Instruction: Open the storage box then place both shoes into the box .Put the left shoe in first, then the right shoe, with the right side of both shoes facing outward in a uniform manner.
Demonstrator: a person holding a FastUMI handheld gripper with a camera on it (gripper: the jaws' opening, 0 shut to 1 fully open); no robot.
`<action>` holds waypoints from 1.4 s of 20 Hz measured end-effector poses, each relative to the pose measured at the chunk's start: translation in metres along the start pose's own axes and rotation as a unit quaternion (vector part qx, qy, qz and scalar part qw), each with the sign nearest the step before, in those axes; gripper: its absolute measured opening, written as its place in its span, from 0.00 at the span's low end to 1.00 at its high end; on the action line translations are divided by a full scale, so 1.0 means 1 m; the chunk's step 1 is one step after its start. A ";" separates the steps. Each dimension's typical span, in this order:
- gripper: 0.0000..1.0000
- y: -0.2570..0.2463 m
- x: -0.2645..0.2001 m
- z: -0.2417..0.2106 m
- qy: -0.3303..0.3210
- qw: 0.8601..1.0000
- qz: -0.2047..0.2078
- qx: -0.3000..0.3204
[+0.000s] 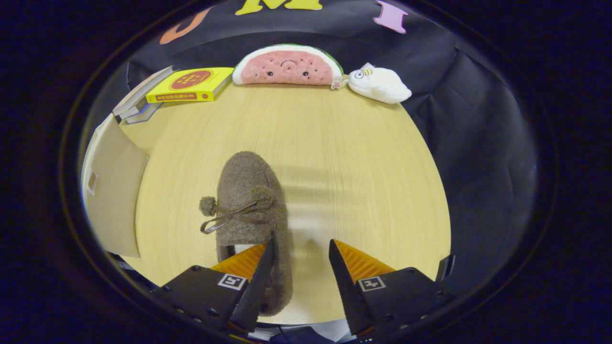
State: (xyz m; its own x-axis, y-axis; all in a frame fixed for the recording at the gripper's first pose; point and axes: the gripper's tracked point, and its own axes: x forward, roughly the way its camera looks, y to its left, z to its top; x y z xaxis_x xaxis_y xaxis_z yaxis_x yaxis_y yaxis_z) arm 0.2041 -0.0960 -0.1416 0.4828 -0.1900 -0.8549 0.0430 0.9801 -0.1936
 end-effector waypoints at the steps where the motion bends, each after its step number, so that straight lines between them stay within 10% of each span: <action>1: 0.61 -0.001 0.006 -0.002 0.007 1.000 0.003 -0.001; 5: 0.46 0.011 0.021 -0.003 0.023 0.999 0.035 -0.003; 7: 0.13 0.016 0.018 -0.004 0.037 0.998 0.058 0.012; 10: 0.01 0.018 0.019 -0.003 0.045 0.995 0.073 0.040; 28: 0.01 0.097 -0.168 0.019 -0.032 0.979 0.180 0.094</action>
State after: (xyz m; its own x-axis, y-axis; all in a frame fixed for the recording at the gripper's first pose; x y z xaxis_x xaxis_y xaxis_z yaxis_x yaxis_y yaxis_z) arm 0.1437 0.0324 -0.0074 0.5504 0.1683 -0.8178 0.0169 0.9770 0.2125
